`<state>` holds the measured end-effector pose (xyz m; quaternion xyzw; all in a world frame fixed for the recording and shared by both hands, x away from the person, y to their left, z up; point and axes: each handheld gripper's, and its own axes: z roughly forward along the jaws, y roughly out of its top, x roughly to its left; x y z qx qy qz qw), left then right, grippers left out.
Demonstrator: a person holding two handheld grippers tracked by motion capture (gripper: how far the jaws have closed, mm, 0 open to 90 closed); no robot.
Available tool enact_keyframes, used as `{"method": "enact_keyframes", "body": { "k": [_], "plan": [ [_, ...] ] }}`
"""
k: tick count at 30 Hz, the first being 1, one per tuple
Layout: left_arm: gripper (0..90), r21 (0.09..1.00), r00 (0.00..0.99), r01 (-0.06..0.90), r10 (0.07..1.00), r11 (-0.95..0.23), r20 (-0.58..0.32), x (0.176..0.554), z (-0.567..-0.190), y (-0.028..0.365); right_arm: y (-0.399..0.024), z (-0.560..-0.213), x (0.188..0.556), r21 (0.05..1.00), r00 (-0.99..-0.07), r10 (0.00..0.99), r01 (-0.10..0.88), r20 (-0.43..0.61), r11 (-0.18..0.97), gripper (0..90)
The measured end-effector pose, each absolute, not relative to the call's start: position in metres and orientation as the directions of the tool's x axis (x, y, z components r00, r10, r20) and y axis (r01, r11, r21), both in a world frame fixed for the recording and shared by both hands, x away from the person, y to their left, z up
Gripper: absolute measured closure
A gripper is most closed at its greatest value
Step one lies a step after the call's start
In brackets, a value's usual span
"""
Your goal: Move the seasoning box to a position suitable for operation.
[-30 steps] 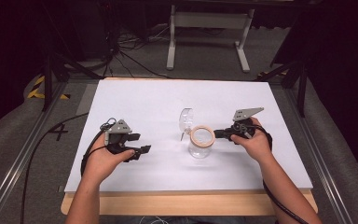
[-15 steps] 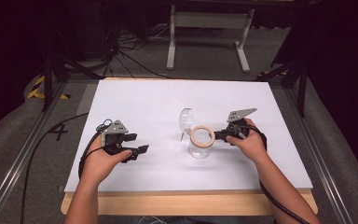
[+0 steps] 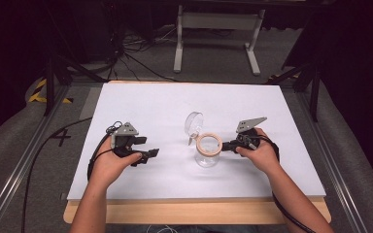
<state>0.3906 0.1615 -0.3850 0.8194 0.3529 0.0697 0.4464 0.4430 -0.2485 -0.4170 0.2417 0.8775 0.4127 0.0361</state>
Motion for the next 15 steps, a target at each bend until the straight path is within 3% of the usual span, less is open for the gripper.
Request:
{"method": "enact_keyframes", "body": {
  "k": [4,8,11,13,14,15],
  "plan": [
    [21.9,0.796,0.693,0.543,0.678,-0.267,-0.245,0.399,-0.386,0.161,-0.246,-0.417,0.435,0.733,-0.888,0.439,0.39,0.138,0.557,90.0],
    [21.1,0.817,0.658,0.527,0.72,-0.232,-0.221,0.404,-0.387,0.157,-0.242,-0.417,0.427,0.721,-0.895,0.426,0.384,0.136,0.577,90.0],
    [30.1,0.823,0.677,0.51,0.707,-0.248,-0.206,0.405,-0.386,0.155,-0.24,-0.417,0.423,0.716,-0.898,0.42,0.381,0.134,0.585,90.0],
    [40.6,0.827,0.705,0.494,0.681,-0.269,-0.199,0.406,-0.386,0.152,-0.237,-0.417,0.42,0.714,-0.902,0.409,0.375,0.136,0.591,90.0],
    [40.6,0.825,0.725,0.49,0.658,-0.284,-0.204,0.407,-0.385,0.152,-0.236,-0.417,0.418,0.714,-0.906,0.401,0.37,0.135,0.595,90.0],
    [53.1,0.828,0.745,0.482,0.632,-0.287,-0.215,0.407,-0.385,0.15,-0.233,-0.416,0.415,0.709,-0.908,0.395,0.371,0.14,0.6,90.0]
  ]
}}
